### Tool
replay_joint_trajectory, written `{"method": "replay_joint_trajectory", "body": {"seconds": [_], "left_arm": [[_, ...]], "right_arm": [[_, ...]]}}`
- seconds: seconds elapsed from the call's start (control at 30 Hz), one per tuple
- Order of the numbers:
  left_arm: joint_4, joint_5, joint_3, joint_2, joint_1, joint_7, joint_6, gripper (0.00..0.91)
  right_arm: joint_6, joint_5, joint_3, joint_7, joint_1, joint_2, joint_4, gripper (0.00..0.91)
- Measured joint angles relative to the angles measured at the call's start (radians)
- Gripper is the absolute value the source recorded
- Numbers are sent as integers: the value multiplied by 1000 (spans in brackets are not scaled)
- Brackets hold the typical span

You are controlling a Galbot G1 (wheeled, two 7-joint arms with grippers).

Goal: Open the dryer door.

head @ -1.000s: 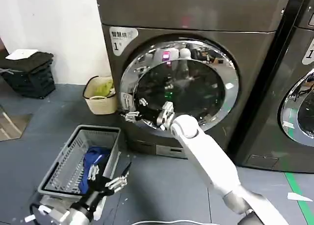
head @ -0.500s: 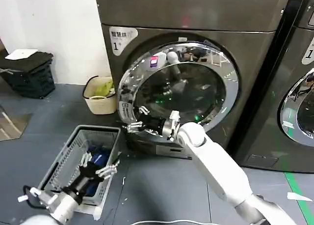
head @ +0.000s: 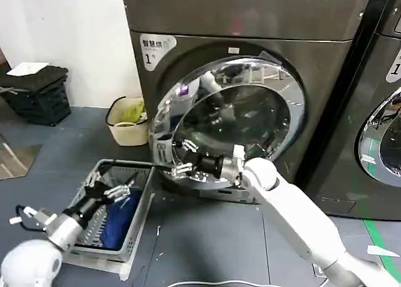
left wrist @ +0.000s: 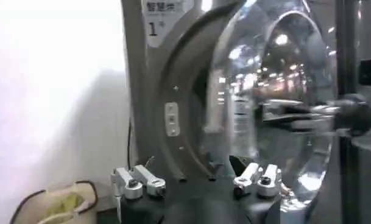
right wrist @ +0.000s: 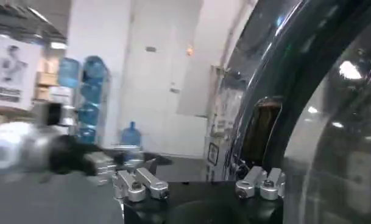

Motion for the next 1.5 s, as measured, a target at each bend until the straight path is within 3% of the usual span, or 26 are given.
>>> {"method": "replay_joint_trajectory", "body": {"seconds": [0.47,0.77,1.2,1.5], "left_arm": [[69,-30,27,62,-69,19,-21,907],[116,-40,67,115,-111,90,-77,907],[194,-87,227,233,-243,286,-161,907],[240,-34,429,243,-385,367,-208,907]], "right_arm": [[-2,115,16,-321,-20,-93,37,907],[-8,131,54,-479,-60,-156,79,907],[-29,164,204,-493,-192,-286,187,907],[-21,164,400,-493,-361,-389,204,907]]}}
